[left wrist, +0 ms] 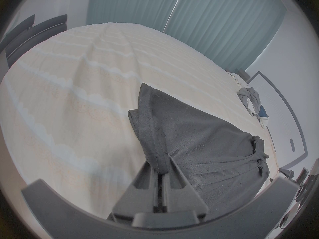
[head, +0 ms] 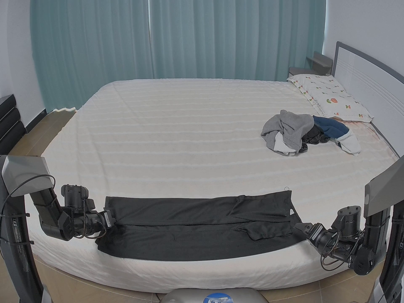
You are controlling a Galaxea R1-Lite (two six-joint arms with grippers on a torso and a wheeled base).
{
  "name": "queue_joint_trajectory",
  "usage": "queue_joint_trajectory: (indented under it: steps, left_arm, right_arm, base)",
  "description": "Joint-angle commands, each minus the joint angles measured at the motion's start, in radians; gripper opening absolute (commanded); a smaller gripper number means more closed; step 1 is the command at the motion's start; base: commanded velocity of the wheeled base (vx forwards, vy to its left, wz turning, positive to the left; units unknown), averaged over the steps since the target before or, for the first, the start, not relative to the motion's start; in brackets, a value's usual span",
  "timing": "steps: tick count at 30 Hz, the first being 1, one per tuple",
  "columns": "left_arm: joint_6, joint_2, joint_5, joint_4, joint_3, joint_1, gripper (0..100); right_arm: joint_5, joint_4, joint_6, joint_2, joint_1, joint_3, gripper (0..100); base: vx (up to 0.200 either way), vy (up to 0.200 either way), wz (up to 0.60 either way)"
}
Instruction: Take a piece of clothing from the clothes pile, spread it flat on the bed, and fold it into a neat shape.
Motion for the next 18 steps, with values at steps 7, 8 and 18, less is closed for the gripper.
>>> queue_joint_trajectory:
  steps: [7,8,18]
  left_arm:
    - [-0.005,-0.024,0.01,-0.005,0.008,-0.002,0]
    - [-0.005,-0.03,0.012,-0.005,0.008,-0.002,0]
    - [-0.034,-0.029,0.013,-0.003,0.008,-0.003,0]
  right_arm:
    - [0.0,-0.001,0.0,0.006,0.001,0.0,100]
    - [0.0,-0.001,0.0,0.007,0.001,0.0,100]
    - [0.0,-0.002,0.0,0.006,-0.001,0.0,100]
  base:
    - [0.0,0.0,0.0]
    - [0.0,0.0,0.0]
    - [0.0,0.0,0.0]
